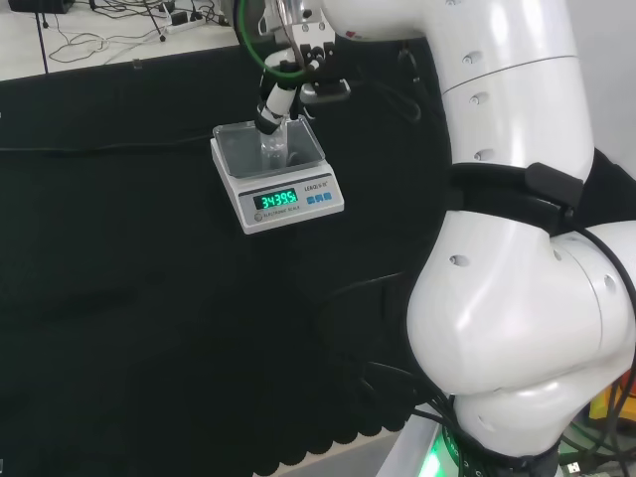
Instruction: Put the beaker on the electronic balance.
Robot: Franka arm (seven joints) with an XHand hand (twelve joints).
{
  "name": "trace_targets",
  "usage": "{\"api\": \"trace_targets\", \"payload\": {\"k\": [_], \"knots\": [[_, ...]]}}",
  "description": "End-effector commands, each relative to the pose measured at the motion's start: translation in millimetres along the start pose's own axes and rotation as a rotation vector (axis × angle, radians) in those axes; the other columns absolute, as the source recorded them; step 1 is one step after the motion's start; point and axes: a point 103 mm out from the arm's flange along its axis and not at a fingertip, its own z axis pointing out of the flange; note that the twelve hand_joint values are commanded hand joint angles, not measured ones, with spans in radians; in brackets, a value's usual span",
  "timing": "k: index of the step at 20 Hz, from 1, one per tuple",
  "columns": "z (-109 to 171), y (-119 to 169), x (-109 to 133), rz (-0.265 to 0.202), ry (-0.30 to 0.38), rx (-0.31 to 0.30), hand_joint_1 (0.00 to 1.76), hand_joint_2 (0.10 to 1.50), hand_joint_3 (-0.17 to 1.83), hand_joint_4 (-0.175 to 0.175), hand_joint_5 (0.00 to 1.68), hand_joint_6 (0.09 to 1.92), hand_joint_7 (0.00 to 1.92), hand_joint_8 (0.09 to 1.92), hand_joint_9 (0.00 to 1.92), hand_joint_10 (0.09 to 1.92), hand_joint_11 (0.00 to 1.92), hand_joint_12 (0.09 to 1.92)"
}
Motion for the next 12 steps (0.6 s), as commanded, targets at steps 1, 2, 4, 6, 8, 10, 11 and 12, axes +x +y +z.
{"api": "trace_targets", "payload": {"k": [1,2,4,6,8,10,11,12], "knots": [[-20,-7,2,0.025,0.007,0.032,0.64,0.75,-0.13,0.008,0.22,0.38,0.18,0.61,0.36,0.57,0.51,1.26],[-22,-9,2,0.021,0.014,0.028,0.6,0.73,-0.12,0.026,0.14,0.28,0.09,0.47,0.19,0.46,0.27,1.3],[-25,-13,2,0.021,0.02,0.025,0.55,0.71,-0.09,0.053,0.04,0.09,0.02,0.17,0.04,0.17,0.06,1.12],[-29,-18,1,0.028,0.02,0.017,0.52,0.69,-0.07,0.073,0.01,0.09,0.0,0.09,0.01,0.09,0.01,0.85],[-32,-26,0,0.027,0.004,-0.005,0.5,0.68,-0.05,0.082,0.0,0.09,0.0,0.09,0.0,0.09,0.0,0.69],[-38,-41,0,0.037,0.017,-0.078,0.51,0.7,-0.03,0.065,0.03,0.09,0.02,0.09,0.02,0.09,0.0,0.64],[-42,-50,3,0.046,0.015,-0.144,0.54,0.74,-0.01,0.045,0.14,0.09,0.1,0.09,0.11,0.09,0.0,0.78],[-31,-72,-19,0.03,0.036,-0.211,0.59,0.79,0.02,0.023,0.29,0.1,0.23,0.12,0.26,0.18,0.0,1.03]]}}
